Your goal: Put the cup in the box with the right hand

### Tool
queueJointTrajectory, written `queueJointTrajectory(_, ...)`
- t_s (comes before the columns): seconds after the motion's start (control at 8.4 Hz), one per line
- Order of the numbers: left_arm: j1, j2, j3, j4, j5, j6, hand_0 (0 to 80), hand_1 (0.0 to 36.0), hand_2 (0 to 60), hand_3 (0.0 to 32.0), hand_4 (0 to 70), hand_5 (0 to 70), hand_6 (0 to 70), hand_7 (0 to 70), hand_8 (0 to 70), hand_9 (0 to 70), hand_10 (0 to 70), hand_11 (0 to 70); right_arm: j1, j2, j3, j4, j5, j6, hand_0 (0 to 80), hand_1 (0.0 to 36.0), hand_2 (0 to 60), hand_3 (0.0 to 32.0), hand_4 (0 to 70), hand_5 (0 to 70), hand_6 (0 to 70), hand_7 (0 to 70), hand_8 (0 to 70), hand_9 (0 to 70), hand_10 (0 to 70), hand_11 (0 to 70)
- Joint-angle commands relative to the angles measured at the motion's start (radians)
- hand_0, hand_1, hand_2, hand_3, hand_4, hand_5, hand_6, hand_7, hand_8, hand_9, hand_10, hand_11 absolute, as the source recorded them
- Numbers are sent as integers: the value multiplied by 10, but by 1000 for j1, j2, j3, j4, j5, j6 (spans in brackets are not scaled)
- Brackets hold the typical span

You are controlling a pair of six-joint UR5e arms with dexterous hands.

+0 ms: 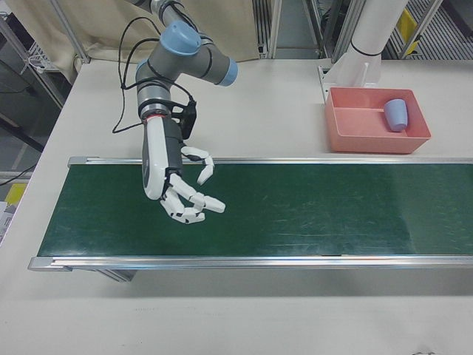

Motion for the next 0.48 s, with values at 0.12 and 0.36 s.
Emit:
queueJointTrajectory(0.12,0,-1,-2,2,1,0,0,0,0,0,0,0,0,0,0,0,0,0,35,-58,-104,107,-5,40,451,55,42,0,75,27,16,6,0,0,19,40)
queueJointTrajectory(0.36,0,1,-2,2,1,0,0,0,0,0,0,0,0,0,0,0,0,0,33,-63,-103,104,-4,37,440,23,25,0,53,20,16,17,0,0,1,12)
